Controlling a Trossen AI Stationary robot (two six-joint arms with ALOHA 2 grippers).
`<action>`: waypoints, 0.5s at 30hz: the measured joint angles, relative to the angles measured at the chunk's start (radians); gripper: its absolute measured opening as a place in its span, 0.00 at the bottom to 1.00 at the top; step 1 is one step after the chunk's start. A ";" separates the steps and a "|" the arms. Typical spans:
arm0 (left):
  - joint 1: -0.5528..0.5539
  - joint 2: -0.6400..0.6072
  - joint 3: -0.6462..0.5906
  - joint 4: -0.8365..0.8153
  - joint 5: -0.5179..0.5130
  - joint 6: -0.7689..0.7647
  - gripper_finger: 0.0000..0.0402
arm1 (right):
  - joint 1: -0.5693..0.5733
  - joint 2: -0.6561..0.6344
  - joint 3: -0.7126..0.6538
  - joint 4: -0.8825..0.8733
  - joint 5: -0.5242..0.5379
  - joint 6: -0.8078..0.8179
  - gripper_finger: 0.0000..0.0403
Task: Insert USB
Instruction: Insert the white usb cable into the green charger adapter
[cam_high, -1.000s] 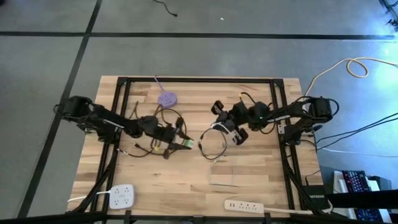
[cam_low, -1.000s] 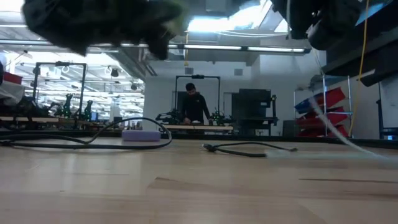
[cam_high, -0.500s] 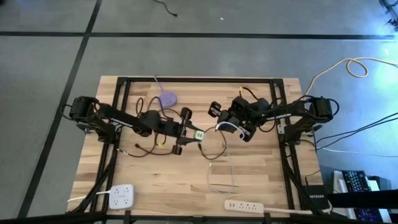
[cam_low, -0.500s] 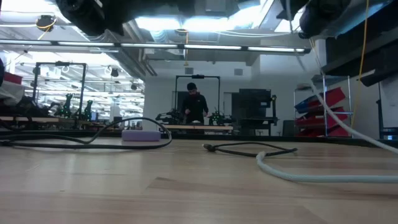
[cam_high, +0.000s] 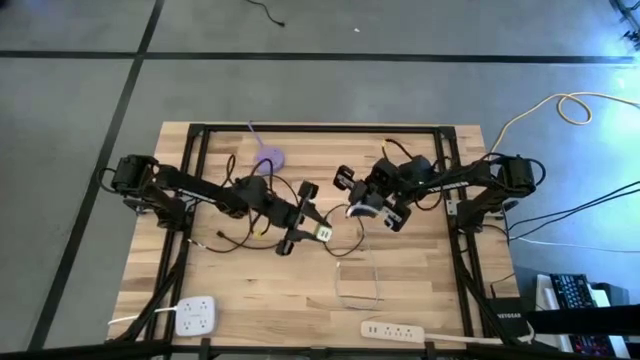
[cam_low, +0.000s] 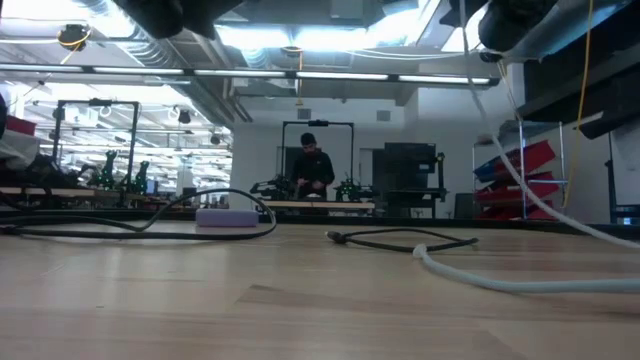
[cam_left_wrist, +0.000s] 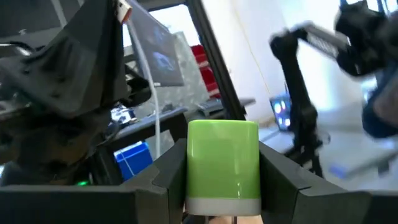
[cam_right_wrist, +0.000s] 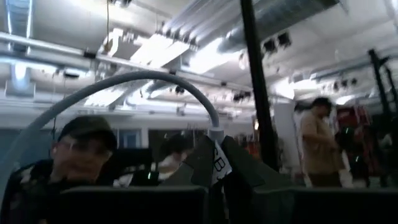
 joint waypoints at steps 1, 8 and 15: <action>-0.010 0.000 0.000 -0.010 0.001 0.038 0.31 | -0.001 0.000 0.000 -0.034 -0.024 -0.027 0.00; -0.044 0.000 0.000 -0.101 -0.106 0.099 0.31 | -0.001 0.000 0.000 -0.353 -0.137 -0.319 0.00; -0.007 0.000 -0.001 -0.158 -0.145 -0.079 0.31 | -0.001 -0.001 -0.001 -0.581 -0.134 -0.610 0.00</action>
